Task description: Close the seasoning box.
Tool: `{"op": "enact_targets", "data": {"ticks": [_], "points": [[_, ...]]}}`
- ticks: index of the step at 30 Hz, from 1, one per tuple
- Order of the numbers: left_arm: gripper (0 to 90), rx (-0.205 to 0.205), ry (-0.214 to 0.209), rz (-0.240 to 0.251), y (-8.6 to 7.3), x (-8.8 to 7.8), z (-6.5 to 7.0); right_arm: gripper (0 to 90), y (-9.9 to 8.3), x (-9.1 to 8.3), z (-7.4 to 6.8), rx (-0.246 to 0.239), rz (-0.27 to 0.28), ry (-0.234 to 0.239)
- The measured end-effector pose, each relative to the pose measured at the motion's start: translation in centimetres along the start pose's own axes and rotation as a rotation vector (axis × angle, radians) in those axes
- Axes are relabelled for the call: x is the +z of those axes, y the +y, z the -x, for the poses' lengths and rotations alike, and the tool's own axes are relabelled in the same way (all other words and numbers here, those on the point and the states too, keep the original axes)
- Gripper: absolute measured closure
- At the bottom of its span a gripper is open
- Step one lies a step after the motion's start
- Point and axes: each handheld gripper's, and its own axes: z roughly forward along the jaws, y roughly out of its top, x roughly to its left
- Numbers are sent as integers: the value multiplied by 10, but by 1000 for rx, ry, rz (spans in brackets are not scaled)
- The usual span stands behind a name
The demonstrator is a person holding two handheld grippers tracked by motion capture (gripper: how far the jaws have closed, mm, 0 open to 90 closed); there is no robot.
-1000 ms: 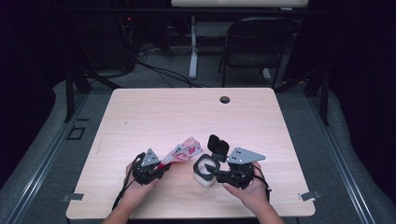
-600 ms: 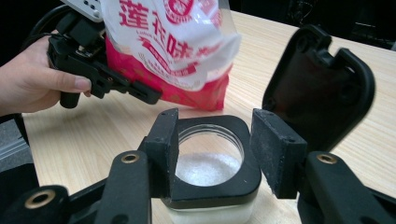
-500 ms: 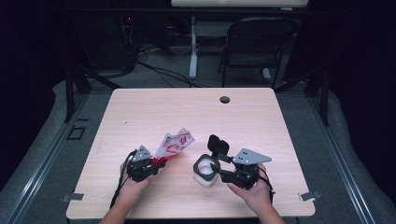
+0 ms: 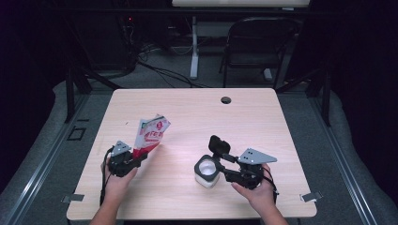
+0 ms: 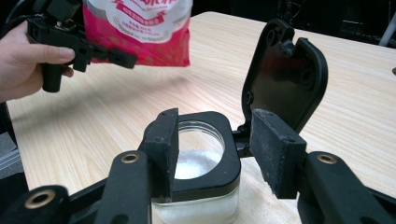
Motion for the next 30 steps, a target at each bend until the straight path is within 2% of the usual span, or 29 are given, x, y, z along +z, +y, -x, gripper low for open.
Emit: {"op": "enact_targets", "data": {"ticks": [3,4,5,8,13,15,18,21,27,30], "points": [[767,-27,36,13,-1,-4,-8,524,-1,0,1,6,1,-5],[767,-27,36,13,-1,-4,-8,524,-1,0,1,6,1,-5],[767,-45,66,16,-2,-7,-14,524,-2,0,2,8,-8,-9],[767,-60,117,22,-4,-12,-20,517,-3,0,4,14,-7,-12],[767,-93,183,18,-7,-18,-29,499,-4,0,7,31,1,-20],[767,-92,198,10,-7,-19,-30,499,-4,0,7,31,-1,-20],[767,-94,242,0,-10,-19,-33,493,-4,2,7,33,1,-15],[767,-91,259,-6,-11,-19,-33,493,-4,2,7,34,1,-13],[764,-58,309,-27,-11,-17,-30,492,-3,0,7,48,11,-3],[761,-42,316,-30,-10,-16,-29,492,-3,-1,8,49,11,-5]]}}
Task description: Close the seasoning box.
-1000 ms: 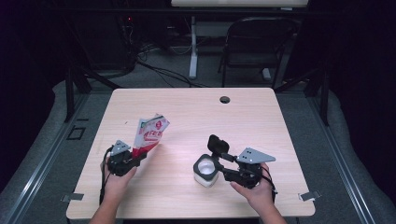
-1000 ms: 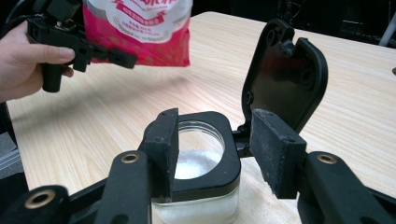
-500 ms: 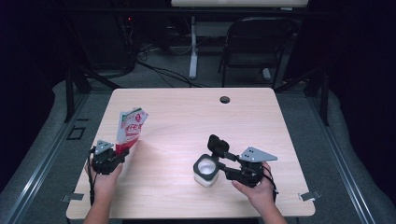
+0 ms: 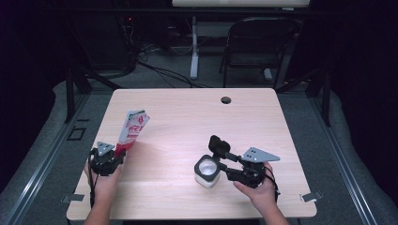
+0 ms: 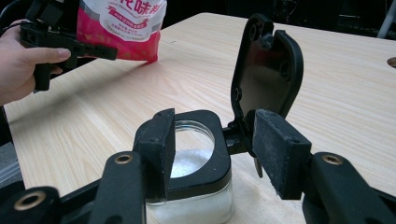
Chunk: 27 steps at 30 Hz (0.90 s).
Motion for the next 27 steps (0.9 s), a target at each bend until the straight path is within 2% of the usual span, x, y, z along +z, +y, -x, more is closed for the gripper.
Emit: {"op": "enact_targets", "data": {"ticks": [5,8,9,10,13,16,20,21,24,27], "points": [[724,54,6,3,1,1,8,492,1,-1,0,5,8,-3],[660,94,-3,5,2,1,13,507,2,-3,1,-5,6,-3],[645,94,-3,5,2,1,13,516,2,-3,0,-11,4,-4],[626,119,-1,10,3,1,16,532,2,-3,0,-10,3,-5],[540,127,-30,23,3,1,20,563,2,-5,-1,-14,-5,-7],[482,159,-55,22,3,2,25,599,3,-8,-1,-18,-8,-26],[435,187,-75,9,3,3,30,649,3,-15,4,12,10,-67],[423,202,-94,-8,3,4,33,652,3,-17,5,25,22,-82],[406,229,-109,-15,3,5,40,644,3,-21,10,47,51,-115],[406,267,-113,-23,3,3,47,554,3,-20,14,64,47,-133]]}}
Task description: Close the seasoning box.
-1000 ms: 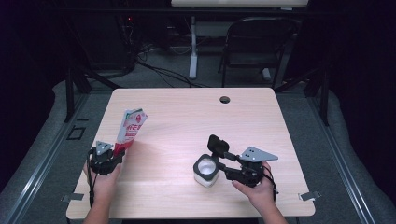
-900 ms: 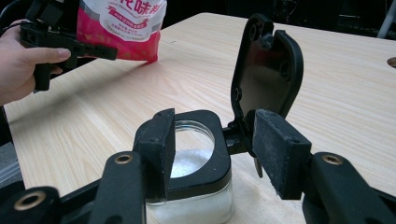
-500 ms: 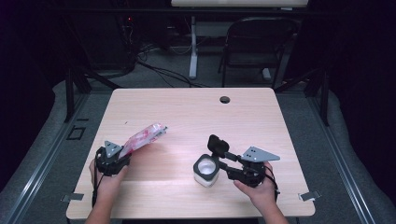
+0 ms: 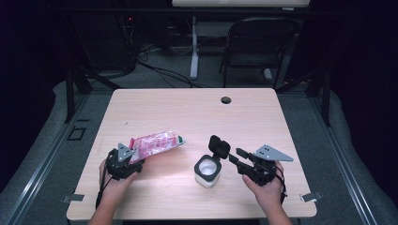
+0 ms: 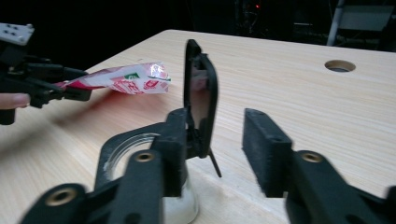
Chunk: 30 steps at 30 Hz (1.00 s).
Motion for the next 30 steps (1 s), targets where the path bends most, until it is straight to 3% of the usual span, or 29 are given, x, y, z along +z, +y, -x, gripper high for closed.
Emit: {"op": "enact_targets", "data": {"ticks": [4,9,14,17,23,25,28,30], "points": [[395,51,-22,-36,3,-3,7,496,0,9,3,-17,-27,2],[371,55,-77,-80,3,-4,10,458,3,22,3,-32,-70,30],[367,68,-127,-94,-2,-7,15,458,4,34,5,-1,-92,81],[363,56,-152,-68,-3,-11,18,493,4,38,5,1,-99,98],[363,-45,-195,-7,-10,-17,15,621,7,42,5,-31,-121,139],[363,-78,-192,1,-12,-18,12,648,8,44,4,-43,-129,154],[363,-88,-170,9,-14,-19,8,685,9,45,3,-72,-137,146],[364,-100,-162,13,-16,-20,6,711,8,45,5,-63,-128,148]]}}
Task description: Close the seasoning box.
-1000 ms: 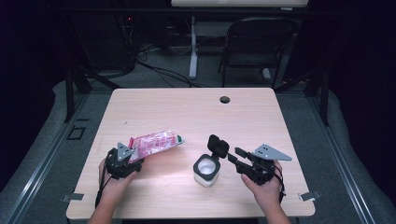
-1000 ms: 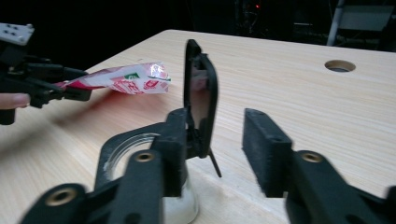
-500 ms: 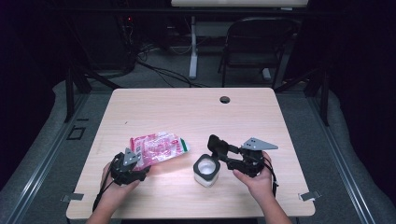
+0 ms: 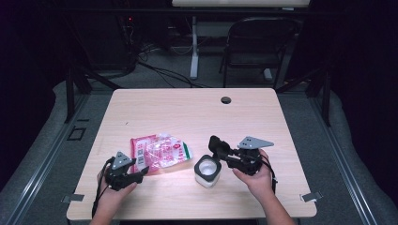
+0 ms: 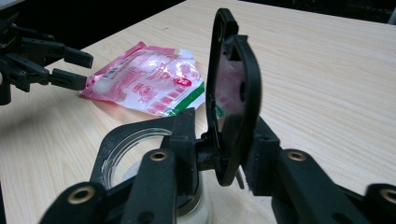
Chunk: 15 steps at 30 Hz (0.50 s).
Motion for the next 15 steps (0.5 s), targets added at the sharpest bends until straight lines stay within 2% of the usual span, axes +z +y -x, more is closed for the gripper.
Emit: {"op": "enact_targets", "data": {"ticks": [9,15], "points": [[367,-10,10,12,-1,-2,-2,773,-3,1,4,4,1,16],[369,-11,22,14,-2,-3,-2,816,-4,2,5,3,7,8]]}}
